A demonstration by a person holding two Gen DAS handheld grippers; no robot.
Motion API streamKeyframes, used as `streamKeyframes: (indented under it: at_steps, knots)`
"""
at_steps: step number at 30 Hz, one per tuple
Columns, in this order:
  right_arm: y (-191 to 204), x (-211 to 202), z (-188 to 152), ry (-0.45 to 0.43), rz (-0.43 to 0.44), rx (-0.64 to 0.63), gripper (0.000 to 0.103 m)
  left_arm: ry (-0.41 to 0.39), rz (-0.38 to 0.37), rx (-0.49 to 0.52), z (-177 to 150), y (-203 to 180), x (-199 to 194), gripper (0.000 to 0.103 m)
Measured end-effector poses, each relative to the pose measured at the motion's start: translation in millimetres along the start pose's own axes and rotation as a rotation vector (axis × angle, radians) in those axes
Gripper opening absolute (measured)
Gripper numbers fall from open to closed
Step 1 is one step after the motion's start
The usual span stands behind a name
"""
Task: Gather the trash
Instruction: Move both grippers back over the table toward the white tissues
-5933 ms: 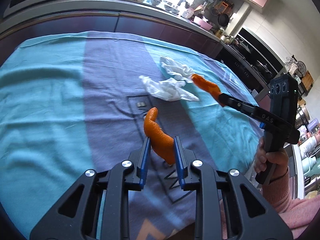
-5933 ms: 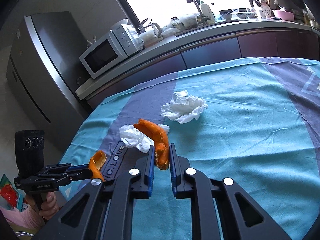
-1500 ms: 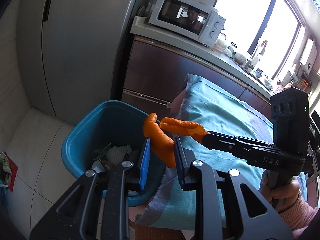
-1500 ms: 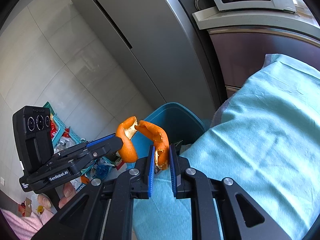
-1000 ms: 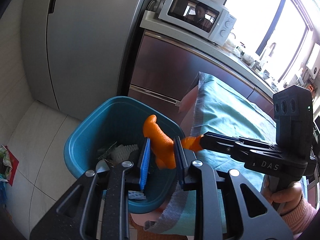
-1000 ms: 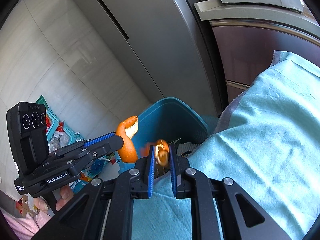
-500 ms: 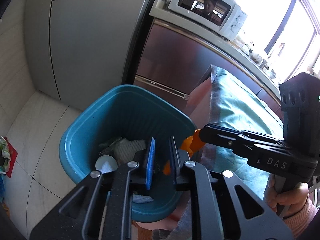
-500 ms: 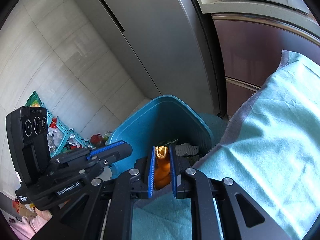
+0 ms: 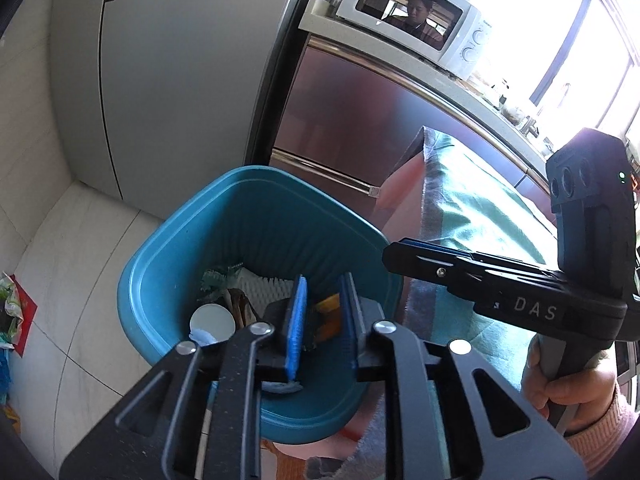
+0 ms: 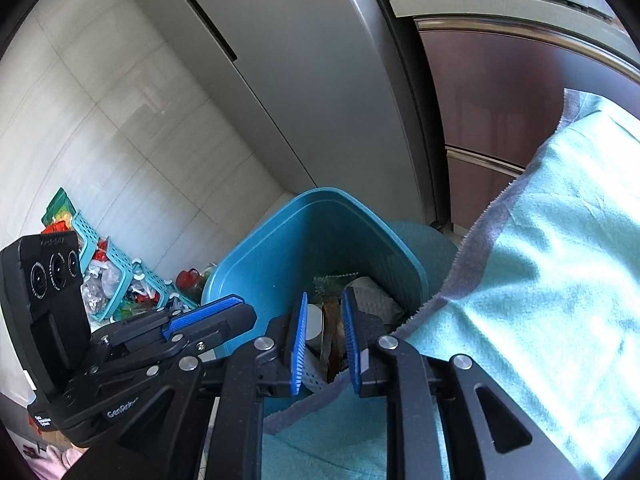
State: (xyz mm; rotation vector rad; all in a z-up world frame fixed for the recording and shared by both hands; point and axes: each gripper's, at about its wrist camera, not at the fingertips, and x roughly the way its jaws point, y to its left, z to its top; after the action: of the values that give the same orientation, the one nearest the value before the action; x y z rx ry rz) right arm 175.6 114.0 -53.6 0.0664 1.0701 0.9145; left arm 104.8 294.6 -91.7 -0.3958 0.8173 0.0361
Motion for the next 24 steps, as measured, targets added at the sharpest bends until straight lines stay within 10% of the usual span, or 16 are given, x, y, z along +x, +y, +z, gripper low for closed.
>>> streamKeyframes:
  at_steps: [24]
  knots:
    - [-52, -177, -90, -0.28, -0.123, 0.014, 0.048, -0.047, -0.171, 0.236, -23, -119, -27, 0.084]
